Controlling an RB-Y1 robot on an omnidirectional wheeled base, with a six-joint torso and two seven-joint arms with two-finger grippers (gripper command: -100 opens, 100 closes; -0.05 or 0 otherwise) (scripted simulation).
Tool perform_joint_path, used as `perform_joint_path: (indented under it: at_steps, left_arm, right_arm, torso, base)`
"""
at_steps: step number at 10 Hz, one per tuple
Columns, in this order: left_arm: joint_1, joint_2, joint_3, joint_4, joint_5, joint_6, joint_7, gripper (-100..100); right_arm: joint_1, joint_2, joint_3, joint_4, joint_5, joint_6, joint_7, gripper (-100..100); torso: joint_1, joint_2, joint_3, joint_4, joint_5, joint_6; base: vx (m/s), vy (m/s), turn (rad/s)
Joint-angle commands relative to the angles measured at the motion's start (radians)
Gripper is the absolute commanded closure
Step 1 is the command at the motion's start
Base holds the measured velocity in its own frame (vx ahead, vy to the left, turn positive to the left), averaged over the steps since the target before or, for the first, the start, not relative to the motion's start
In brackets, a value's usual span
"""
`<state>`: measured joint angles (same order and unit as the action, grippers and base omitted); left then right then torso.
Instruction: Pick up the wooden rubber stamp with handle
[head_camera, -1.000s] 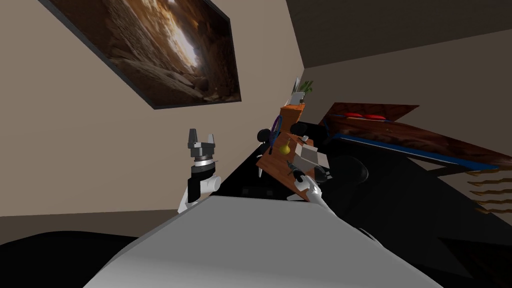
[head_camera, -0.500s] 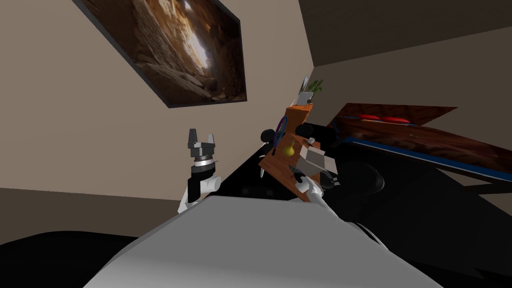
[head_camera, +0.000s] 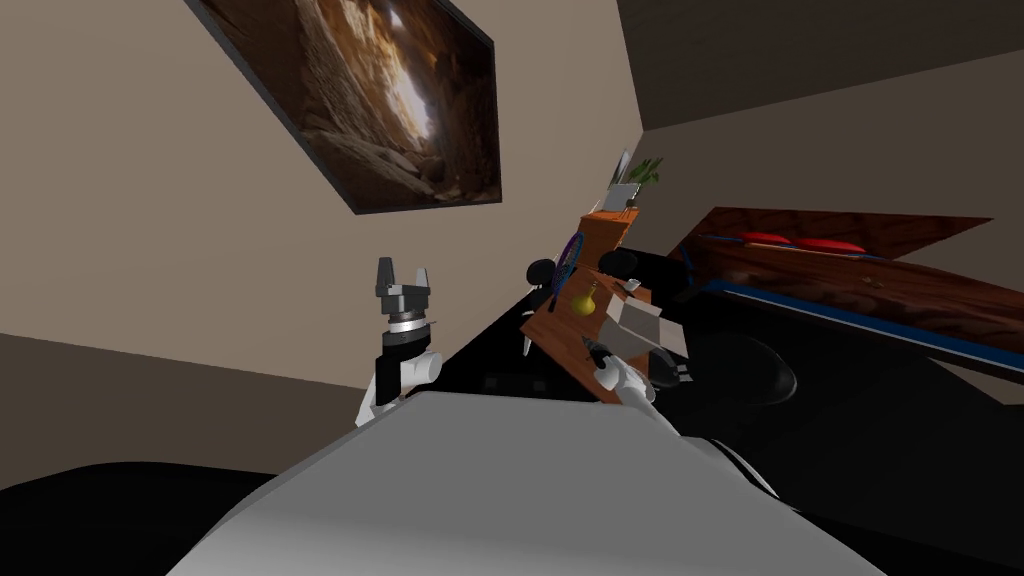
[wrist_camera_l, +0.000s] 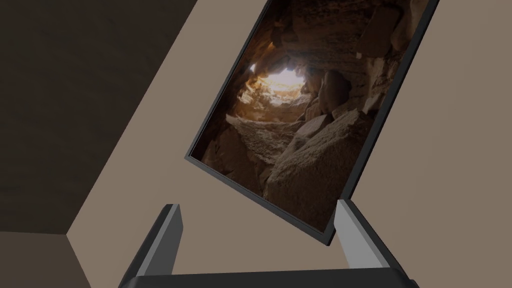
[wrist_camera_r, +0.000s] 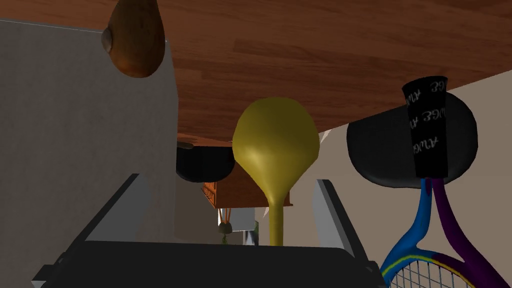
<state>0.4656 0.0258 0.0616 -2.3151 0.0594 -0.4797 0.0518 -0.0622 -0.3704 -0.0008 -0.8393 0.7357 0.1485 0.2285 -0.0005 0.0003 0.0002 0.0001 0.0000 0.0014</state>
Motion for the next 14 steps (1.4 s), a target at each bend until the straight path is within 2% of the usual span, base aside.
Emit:
perform_joint_path:
  at_steps: [1, 2, 4, 5, 6, 7, 8, 9, 10, 11, 14]
  left_arm:
    - [0.0, 0.0, 0.0, 0.0, 0.0, 0.0, 0.0, 0]
    - [0.0, 0.0, 0.0, 0.0, 0.0, 0.0, 0.0, 0]
    - [0.0, 0.0, 0.0, 0.0, 0.0, 0.0, 0.0, 0]
    - [0.0, 0.0, 0.0, 0.0, 0.0, 0.0, 0.0, 0]
    - [0.0, 0.0, 0.0, 0.0, 0.0, 0.0, 0.0, 0]
    - [0.0, 0.0, 0.0, 0.0, 0.0, 0.0, 0.0, 0]
    - [0.0, 0.0, 0.0, 0.0, 0.0, 0.0, 0.0, 0]
    - [0.0, 0.0, 0.0, 0.0, 0.0, 0.0, 0.0, 0]
    - [0.0, 0.0, 0.0, 0.0, 0.0, 0.0, 0.0, 0]
    - [0.0, 0.0, 0.0, 0.0, 0.0, 0.0, 0.0, 0]
    - [0.0, 0.0, 0.0, 0.0, 0.0, 0.0, 0.0, 0]
  right_arm:
    - [-0.012, -0.021, 0.025, 0.05, 0.008, 0.039, 0.016, -100]
    - [-0.012, -0.021, 0.025, 0.053, 0.008, 0.039, 0.016, -100]
    - [-0.031, -0.029, 0.027, 0.131, 0.047, 0.067, 0.037, -100]
    - [-0.031, -0.029, 0.027, 0.136, 0.035, 0.067, 0.037, -100]
    - [-0.031, -0.029, 0.027, 0.14, 0.047, 0.067, 0.037, -100]
    - [-0.039, -0.032, 0.029, 0.179, 0.064, 0.078, 0.046, -100]
    - [-0.039, -0.032, 0.029, 0.179, 0.064, 0.078, 0.046, -100]
    - [-0.045, -0.034, 0.031, 0.216, 0.08, 0.087, 0.056, -100]
    - [-0.045, -0.034, 0.031, 0.216, 0.08, 0.087, 0.056, -100]
    - [-0.053, -0.035, 0.034, 0.272, 0.104, 0.1, 0.072, -100]
    - [-0.052, -0.022, 0.042, 0.344, 0.124, 0.107, 0.09, -100]
  torso:
    - [0.0, 0.0, 0.0, 0.0, 0.0, 0.0]
    - [-0.001, 0.0, 0.0, 0.0, 0.0, 0.0]
    - [-0.001, 0.0, 0.0, 0.0, 0.0, 0.0]
    - [-0.001, 0.0, 0.0, 0.0, 0.0, 0.0]
    - [-0.001, 0.0, 0.0, 0.0, 0.0, 0.001]
    - [0.0, 0.0, 0.0, 0.0, 0.0, 0.001]
    - [0.0, 0.0, 0.0, 0.0, 0.0, 0.0]
    - [0.0, 0.0, 0.0, 0.0, 0.0, 0.001]
    - [-0.001, 0.0, 0.0, 0.0, 0.0, 0.0]
    - [-0.001, 0.0, 0.0, 0.0, 0.0, 0.001]
    - [-0.002, 0.0, 0.0, 0.0, 0.0, 0.001]
  base:
    - [-0.005, -0.015, 0.27]
    - [-0.002, -0.017, 0.095]
    - [-0.004, -0.019, 0.169]
    - [-0.004, -0.021, 0.093]
    - [-0.001, -0.007, -0.015]
    - [-0.001, -0.006, 0.118]
    - [-0.002, -0.013, 0.077]
    - [-0.007, -0.014, 0.122]
    - [-0.003, -0.016, 0.044]
    - [-0.003, -0.026, 0.173]
    - [-0.001, -0.033, 0.109]
